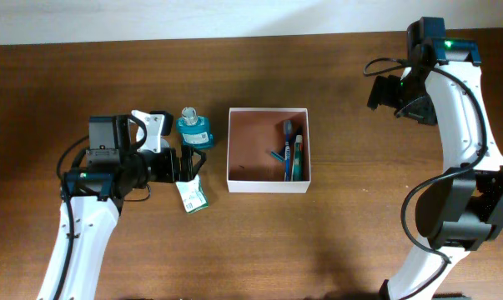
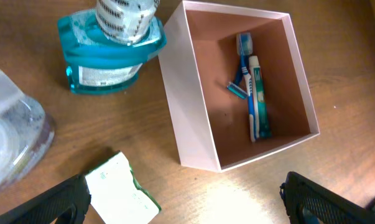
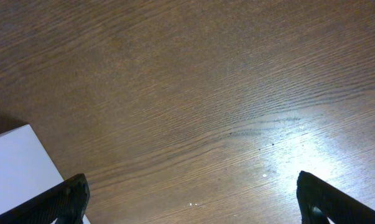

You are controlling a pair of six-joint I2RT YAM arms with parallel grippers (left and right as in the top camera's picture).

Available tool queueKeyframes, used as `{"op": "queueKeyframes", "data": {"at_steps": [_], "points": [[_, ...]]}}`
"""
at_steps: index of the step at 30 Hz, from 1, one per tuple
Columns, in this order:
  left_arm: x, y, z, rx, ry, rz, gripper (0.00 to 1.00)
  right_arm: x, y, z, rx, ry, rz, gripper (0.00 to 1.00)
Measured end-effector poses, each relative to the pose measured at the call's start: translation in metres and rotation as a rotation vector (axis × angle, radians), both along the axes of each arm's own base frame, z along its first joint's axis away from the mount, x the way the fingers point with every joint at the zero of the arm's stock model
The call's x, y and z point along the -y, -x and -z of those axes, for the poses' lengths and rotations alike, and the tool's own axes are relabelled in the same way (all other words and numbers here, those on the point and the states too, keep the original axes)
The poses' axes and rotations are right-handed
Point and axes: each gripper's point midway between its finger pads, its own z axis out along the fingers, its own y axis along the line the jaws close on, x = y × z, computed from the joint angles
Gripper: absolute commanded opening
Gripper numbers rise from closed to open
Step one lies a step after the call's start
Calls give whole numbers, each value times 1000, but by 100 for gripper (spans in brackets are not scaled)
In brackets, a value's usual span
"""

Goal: Pack container
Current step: 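Move the left gripper over the green-white soap bar, then lower the left gripper and close it on the soap bar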

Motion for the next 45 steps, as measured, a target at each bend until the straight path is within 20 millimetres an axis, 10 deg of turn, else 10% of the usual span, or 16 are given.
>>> {"op": "queueKeyframes", "data": {"at_steps": [17,27,45], "points": [[16,26,24,-233,-150,-341,99,0,0,0,0,0,-1,98],[-15,37,40,-272,-329,-599,99,0,0,0,0,0,-1,98],[6,20,141,-463,-466,-426,82,0,0,0,0,0,-1,98]]}}
